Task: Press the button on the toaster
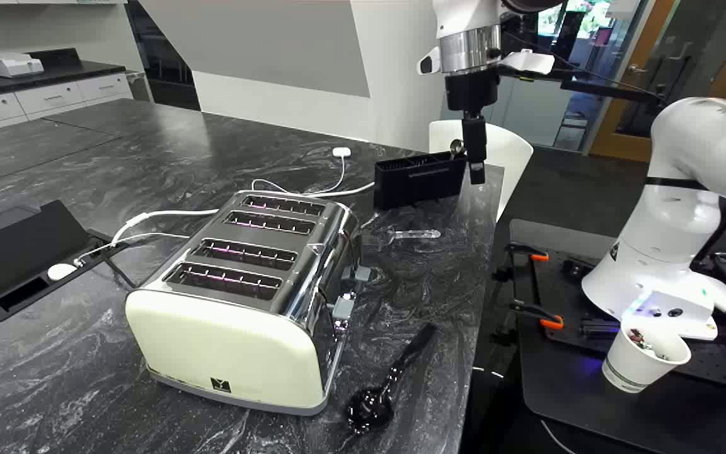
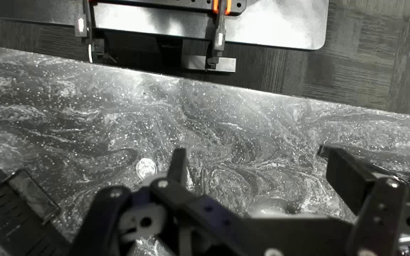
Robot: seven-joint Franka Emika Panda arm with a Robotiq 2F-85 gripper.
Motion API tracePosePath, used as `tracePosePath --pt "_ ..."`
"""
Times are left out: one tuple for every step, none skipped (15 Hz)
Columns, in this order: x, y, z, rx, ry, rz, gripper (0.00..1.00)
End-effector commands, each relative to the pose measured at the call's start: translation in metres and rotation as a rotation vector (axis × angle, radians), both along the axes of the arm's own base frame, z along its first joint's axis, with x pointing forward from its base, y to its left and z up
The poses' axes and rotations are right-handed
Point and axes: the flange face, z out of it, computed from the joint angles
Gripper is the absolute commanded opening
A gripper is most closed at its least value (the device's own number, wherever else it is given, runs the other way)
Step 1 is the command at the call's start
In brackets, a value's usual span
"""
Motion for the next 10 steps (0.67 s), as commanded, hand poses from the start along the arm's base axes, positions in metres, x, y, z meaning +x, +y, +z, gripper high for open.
tracePosePath --pt "0.0 0.0 0.0 0.0 0.0 0.0 1.0" --pt "0.0 0.0 0.0 0.0 0.0 0.0 1.0" --pt "0.0 0.0 0.0 0.0 0.0 0.0 1.0" --pt "0.0 0.0 0.0 0.0 0.0 0.0 1.0" --pt "0.0 0.0 0.0 0.0 0.0 0.0 1.0" --pt "0.0 0.0 0.0 0.0 0.0 0.0 1.0" --pt "0.005 0.001 -0.003 0.006 -0.01 -0.041 1.0" --pt "0.008 0.002 -0.005 0.019 -0.014 -0.062 1.0" --pt "0.011 0.004 -0.008 0.041 -0.03 -0.102 1.0" --pt "0.013 0.006 -0.012 0.066 -0.045 -0.141 1.0"
